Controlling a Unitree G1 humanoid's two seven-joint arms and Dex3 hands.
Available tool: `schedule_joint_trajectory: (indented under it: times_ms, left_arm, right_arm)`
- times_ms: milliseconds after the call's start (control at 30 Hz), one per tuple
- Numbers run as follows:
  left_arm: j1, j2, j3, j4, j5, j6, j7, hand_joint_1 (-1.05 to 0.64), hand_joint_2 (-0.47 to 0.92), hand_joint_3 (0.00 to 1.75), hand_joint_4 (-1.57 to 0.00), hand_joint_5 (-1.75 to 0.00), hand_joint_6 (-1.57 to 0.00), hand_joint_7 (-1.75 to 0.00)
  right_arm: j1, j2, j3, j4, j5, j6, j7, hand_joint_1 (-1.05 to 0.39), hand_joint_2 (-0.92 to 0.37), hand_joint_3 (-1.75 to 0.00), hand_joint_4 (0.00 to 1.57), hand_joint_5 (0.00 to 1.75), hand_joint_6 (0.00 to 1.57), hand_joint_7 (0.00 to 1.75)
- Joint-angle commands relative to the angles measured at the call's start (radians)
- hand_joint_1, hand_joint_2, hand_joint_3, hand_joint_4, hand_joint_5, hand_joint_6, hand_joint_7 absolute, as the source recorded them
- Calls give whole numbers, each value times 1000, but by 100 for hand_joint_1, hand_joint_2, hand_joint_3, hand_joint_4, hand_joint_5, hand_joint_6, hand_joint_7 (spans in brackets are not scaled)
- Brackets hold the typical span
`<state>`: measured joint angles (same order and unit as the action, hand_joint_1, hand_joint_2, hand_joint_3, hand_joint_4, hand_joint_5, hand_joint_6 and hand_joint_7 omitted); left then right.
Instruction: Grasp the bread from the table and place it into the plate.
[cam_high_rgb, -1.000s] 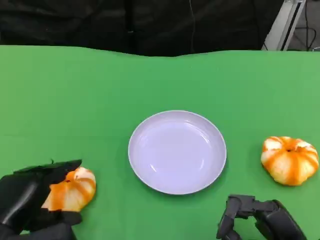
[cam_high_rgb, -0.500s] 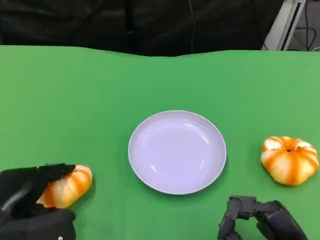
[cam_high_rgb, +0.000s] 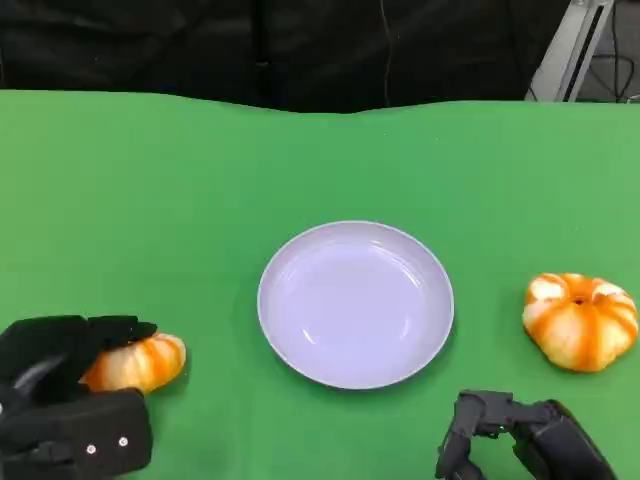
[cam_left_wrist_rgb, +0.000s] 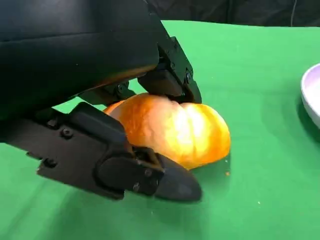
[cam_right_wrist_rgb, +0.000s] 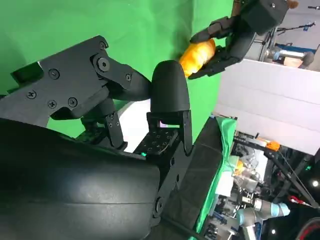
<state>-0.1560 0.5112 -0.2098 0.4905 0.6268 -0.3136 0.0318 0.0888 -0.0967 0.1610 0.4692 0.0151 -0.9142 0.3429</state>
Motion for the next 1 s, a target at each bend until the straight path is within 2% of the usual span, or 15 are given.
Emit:
schedule_joint_trajectory:
  times_ms: [33,267,300,333,367,400,433,467,500,567,633,900,1000]
  left_arm:
    - [16,20,-11,34,-31,-8,-31,-18,80,1,-95,-5,-87,-5]
    - [11,25,-25,28,-31,2,-24,-17,80,0,-98,-8,-101,-6]
    - [12,24,-26,27,-27,4,-14,-17,80,0,-88,-33,-105,-6]
    - [13,23,-27,26,-24,6,-6,-17,81,0,-69,-73,-108,-6]
    - [16,18,-27,25,-16,7,19,-16,81,0,-57,-99,-110,-5]
    - [19,11,-26,25,-12,8,46,-12,81,0,-49,-131,-100,-41]
    - [22,6,-25,26,-10,9,65,-11,81,0,-45,-152,-76,-98]
    - [25,0,-24,29,-6,2,99,-11,81,0,-44,-158,-69,-115]
    - [27,-4,-25,31,0,-8,135,-9,82,0,-46,-168,-56,-147]
    - [33,-11,-23,30,3,-36,193,-8,82,0,-52,-173,-48,-169]
    - [41,-15,-18,14,0,-43,219,-8,82,0,-54,-174,-47,-173]
    - [62,-11,-10,-42,1,-88,286,-8,81,0,-57,-175,-51,-168]
    - [94,-11,5,-151,10,-72,290,-9,83,1,-54,-175,-51,-166]
  right_arm:
    - [19,-9,-4,-15,-6,-5,-9,-24,-63,-92,79,156,77,133]
    - [7,-9,-5,-7,1,1,-7,-25,-62,-93,80,156,78,133]
    - [7,-9,-5,-8,-1,2,-8,-26,-62,-93,80,156,78,133]
    - [7,-9,-5,-8,-3,2,-9,-26,-62,-93,80,156,77,134]
    - [7,-9,-6,-8,-6,1,-11,-26,-62,-93,80,156,77,134]
    - [8,-10,-6,-9,-7,0,-12,-25,-62,-93,79,156,77,134]
    - [9,-10,-6,-9,-7,0,-13,-24,-62,-93,79,156,77,134]
    - [9,-10,-5,-9,-5,0,-12,-24,-62,-93,79,156,77,134]
    - [9,-10,-5,-9,-4,0,-11,-24,-62,-93,79,156,77,134]
    - [9,-10,-4,-8,-2,0,-10,-24,-62,-93,79,156,77,135]
    - [8,-9,-4,-9,-4,2,-12,-25,-62,-93,79,156,77,135]
    - [9,-7,-2,-20,-13,13,-18,-24,-62,-93,79,155,77,134]
    - [5,-4,-3,-10,-5,9,-14,-24,-62,-93,79,155,77,134]
